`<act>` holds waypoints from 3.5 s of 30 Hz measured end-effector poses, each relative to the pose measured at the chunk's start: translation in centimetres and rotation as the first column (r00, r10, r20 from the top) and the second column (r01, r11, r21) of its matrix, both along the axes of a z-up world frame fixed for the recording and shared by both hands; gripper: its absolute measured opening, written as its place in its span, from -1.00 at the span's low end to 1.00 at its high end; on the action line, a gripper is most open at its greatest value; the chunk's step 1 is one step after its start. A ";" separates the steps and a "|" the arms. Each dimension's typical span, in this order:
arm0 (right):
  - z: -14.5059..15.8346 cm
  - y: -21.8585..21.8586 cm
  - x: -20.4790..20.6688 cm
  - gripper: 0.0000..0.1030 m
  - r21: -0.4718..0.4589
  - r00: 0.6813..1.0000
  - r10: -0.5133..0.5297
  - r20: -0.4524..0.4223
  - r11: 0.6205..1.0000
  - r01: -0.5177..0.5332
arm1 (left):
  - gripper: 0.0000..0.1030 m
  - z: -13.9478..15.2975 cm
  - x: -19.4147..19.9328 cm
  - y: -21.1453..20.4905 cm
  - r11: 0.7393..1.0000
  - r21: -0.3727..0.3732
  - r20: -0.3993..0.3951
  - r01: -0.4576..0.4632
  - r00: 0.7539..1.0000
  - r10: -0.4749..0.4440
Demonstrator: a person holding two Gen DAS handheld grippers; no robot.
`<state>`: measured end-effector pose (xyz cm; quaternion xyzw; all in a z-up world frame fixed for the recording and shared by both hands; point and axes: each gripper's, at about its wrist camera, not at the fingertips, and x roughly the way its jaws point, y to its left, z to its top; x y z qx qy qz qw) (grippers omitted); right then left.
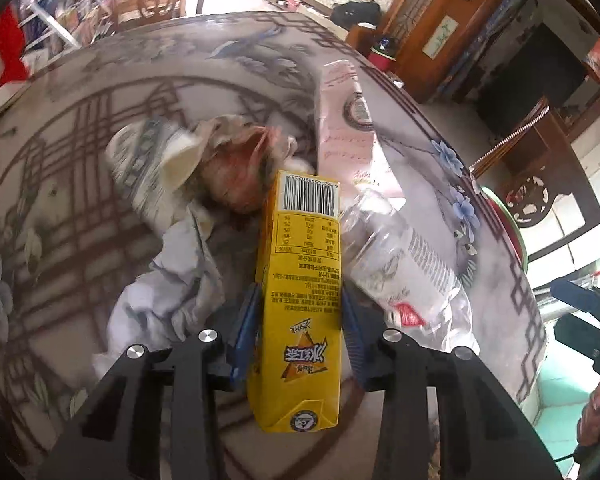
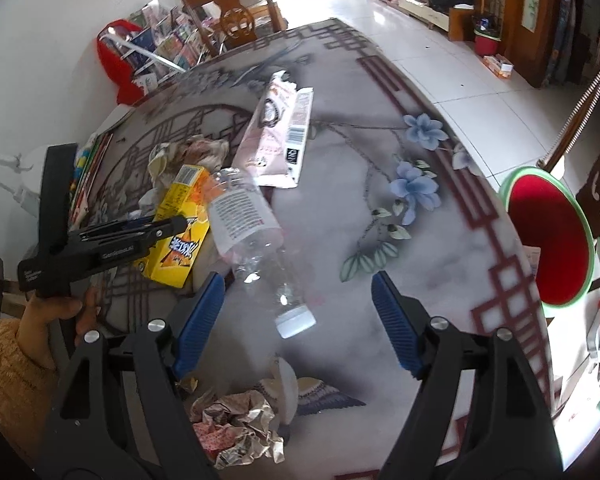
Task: Collect trash
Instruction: 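Grasp the clear plastic bottle with the right tool and lift it, then carry the juice box in the left tool and bottle in the right tool to the bucket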
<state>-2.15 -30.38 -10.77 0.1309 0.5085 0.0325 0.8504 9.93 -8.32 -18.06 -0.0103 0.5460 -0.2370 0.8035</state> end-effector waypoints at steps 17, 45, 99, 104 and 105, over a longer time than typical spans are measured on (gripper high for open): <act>-3.9 5.1 6.4 0.44 -0.057 0.967 0.227 -0.120 0.970 -0.234 | -0.10 -0.2 -5.1 4.7 0.995 0.063 -0.010 -0.073 0.997 0.073; -6.9 8.3 8.2 -0.05 -0.101 0.946 0.274 -0.173 0.950 -0.294 | -0.31 6.0 -5.4 5.6 0.974 -0.018 0.164 -0.225 0.960 0.225; 4.6 -15.1 3.2 -0.05 0.101 0.979 -0.063 0.194 0.994 0.044 | -0.30 12.9 -4.6 -12.8 0.988 -0.093 0.289 -0.122 0.946 0.144; 4.1 -17.3 3.0 -0.06 0.110 0.978 -0.095 0.184 0.991 0.075 | -0.30 13.9 -4.0 -16.8 0.993 -0.102 0.306 -0.065 0.947 0.093; 4.1 -17.8 2.9 -0.06 0.111 0.978 -0.100 0.184 0.991 0.081 | -0.30 13.9 -4.0 -17.3 0.993 -0.101 0.308 -0.056 0.948 0.085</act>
